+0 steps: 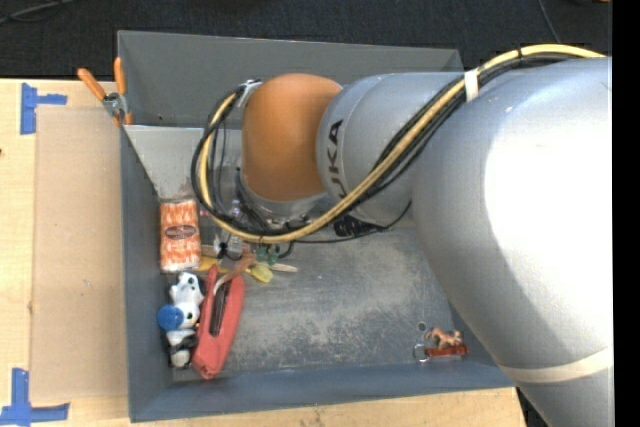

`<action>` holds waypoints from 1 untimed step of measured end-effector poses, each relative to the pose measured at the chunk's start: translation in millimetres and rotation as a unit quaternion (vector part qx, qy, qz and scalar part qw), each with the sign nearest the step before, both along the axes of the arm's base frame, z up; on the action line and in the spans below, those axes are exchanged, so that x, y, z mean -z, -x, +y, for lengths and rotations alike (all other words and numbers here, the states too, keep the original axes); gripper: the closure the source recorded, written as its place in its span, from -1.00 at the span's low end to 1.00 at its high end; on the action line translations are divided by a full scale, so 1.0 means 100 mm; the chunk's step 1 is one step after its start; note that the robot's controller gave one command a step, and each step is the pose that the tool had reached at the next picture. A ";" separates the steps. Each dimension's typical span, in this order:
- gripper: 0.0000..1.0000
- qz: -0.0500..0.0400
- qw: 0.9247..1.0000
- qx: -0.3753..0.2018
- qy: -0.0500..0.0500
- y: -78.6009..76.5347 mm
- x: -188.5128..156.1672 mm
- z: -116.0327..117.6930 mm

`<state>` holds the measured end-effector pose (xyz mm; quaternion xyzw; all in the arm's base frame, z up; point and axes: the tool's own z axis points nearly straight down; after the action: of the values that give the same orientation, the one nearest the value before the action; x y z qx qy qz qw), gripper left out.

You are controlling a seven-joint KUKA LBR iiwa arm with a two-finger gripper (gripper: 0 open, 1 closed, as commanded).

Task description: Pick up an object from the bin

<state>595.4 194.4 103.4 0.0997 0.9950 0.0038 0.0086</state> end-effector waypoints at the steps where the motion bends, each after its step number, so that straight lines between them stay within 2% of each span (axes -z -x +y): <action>1: 1.00 0.001 1.000 0.000 0.000 0.00 -0.19 0.00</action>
Offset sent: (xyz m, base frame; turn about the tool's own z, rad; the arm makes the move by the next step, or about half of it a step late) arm -0.0006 -0.0004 0.0712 0.0001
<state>595.0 194.0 122.0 0.0997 0.9950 0.0036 0.0078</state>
